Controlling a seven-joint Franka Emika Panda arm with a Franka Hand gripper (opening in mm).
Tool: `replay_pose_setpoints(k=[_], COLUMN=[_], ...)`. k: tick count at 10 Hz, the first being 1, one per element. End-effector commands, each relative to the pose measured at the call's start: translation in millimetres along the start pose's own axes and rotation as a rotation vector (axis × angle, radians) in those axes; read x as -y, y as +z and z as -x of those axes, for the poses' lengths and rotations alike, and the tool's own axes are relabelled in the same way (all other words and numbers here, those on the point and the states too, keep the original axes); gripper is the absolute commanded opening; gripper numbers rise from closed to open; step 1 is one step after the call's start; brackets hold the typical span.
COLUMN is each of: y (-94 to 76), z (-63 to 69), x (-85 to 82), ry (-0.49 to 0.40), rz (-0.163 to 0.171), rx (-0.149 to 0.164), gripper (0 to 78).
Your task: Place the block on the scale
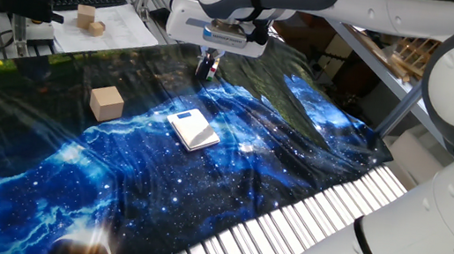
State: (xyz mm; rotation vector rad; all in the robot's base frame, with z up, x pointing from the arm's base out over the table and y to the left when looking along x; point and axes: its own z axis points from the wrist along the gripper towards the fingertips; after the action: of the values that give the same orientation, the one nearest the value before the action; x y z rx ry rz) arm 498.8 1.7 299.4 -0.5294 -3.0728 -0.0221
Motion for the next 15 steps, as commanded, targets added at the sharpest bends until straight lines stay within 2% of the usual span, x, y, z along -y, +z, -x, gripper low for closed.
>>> replay_pose_setpoints(k=[1, 2, 6, 9, 12, 15], y=[-1.2, -1.2, -1.2, -1.2, -1.2, -1.3], z=[0.6, 0.6, 0.6, 0.6, 0.6, -1.9], x=[-0.1, -0.1, -0.1, -0.1, -0.1, -7.9], ry=[-0.009, -0.006, -0.026, -0.012, -0.013, -0.001], rz=[-0.001, -0.001, 0.017, 0.012, 0.036, 0.034], rx=[0.005, 0.013, 0.007, 0.015, 0.003, -0.002], gripper=[0.0, 0.0, 0.0, 0.0, 0.0, 0.0])
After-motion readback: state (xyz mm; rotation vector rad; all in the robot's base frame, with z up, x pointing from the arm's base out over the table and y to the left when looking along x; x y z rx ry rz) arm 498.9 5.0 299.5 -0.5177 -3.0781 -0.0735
